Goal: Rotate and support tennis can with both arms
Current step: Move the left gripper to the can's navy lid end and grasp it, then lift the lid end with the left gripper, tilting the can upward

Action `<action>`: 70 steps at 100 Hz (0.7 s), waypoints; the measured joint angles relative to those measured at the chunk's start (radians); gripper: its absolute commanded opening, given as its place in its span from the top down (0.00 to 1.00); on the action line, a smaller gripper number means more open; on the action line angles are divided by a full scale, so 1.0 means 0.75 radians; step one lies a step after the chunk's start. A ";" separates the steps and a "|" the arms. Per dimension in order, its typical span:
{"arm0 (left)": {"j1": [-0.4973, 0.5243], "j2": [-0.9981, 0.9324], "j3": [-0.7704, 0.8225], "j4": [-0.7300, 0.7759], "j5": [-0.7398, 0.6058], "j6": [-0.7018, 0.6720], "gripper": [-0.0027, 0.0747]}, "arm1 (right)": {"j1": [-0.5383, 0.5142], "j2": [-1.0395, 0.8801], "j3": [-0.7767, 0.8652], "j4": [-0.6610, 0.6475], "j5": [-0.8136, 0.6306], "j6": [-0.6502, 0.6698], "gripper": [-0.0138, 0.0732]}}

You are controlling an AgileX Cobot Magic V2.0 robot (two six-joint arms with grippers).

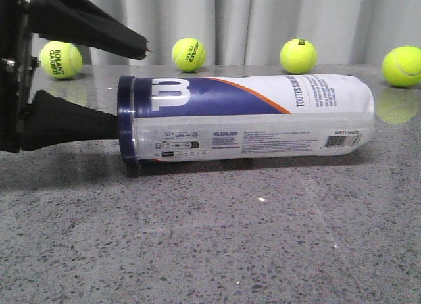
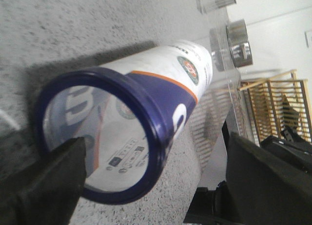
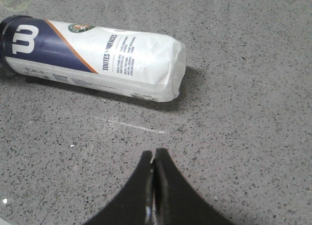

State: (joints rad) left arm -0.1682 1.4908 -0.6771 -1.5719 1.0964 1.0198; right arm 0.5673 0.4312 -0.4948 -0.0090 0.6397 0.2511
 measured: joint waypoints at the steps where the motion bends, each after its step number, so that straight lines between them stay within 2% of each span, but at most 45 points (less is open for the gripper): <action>1: -0.008 0.003 -0.006 -0.003 0.000 0.003 0.24 | 0.000 0.000 0.000 0.000 0.000 0.000 0.92; 17: -0.071 0.012 -0.073 -0.007 -0.067 0.017 0.24 | 0.000 0.000 0.000 0.000 0.002 0.000 0.92; 24: -0.073 0.018 -0.096 -0.007 -0.081 0.020 0.27 | 0.000 0.000 0.000 0.000 0.002 0.000 0.92; 70: -0.073 0.197 -0.133 -0.078 0.059 0.020 0.86 | 0.000 0.000 0.000 0.000 0.005 0.000 0.92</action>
State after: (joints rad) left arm -0.2231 1.6386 -0.7769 -1.6308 1.1404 1.0349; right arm 0.5673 0.4312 -0.4948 -0.0090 0.6435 0.2511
